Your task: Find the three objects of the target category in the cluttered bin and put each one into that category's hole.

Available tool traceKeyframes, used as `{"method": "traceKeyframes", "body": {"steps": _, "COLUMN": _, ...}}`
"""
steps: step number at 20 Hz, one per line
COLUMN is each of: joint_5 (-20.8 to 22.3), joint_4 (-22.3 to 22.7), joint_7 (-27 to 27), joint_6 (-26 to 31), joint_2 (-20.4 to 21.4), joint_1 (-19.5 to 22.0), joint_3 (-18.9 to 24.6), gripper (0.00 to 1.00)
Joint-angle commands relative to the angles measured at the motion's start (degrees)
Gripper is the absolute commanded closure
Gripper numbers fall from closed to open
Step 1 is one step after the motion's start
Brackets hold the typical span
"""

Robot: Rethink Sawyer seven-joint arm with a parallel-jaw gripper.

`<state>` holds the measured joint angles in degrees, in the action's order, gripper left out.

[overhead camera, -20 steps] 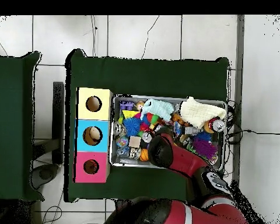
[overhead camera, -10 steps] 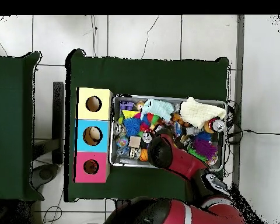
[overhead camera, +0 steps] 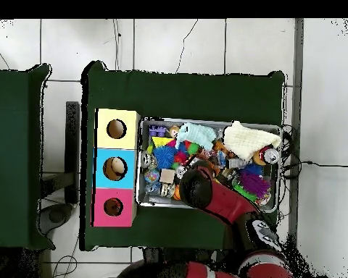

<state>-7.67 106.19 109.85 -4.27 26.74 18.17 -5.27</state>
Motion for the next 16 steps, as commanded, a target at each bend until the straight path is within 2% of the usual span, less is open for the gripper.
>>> {"method": "traceKeyframes", "body": {"steps": 1, "joint_5": -1.33, "joint_4": 9.4, "joint_7": 7.61, "joint_6": 21.04, "joint_2": 0.71, "joint_1": -4.28, "joint_3": 2.49, "gripper": 1.0}}
{"method": "traceKeyframes", "body": {"steps": 5, "joint_5": -1.13, "joint_4": 9.6, "joint_7": 7.89, "joint_6": 21.85, "joint_2": 0.86, "joint_1": -3.33, "joint_3": 3.68, "gripper": 1.0}}
{"method": "traceKeyframes", "body": {"steps": 8, "joint_5": -2.07, "joint_4": 11.25, "joint_7": 9.82, "joint_6": 22.28, "joint_2": 2.5, "joint_1": -4.54, "joint_3": 3.64, "gripper": 1.0}}
{"method": "traceKeyframes", "body": {"steps": 12, "joint_5": -3.23, "joint_4": 13.33, "joint_7": 12.35, "joint_6": 19.35, "joint_2": 3.3, "joint_1": -6.24, "joint_3": 3.61, "gripper": 1.0}}
{"method": "traceKeyframes", "body": {"steps": 16, "joint_5": -3.17, "joint_4": 12.81, "joint_7": 10.92, "joint_6": 17.4, "joint_2": 1.66, "joint_1": -4.96, "joint_3": 4.31, "gripper": 1.0}}
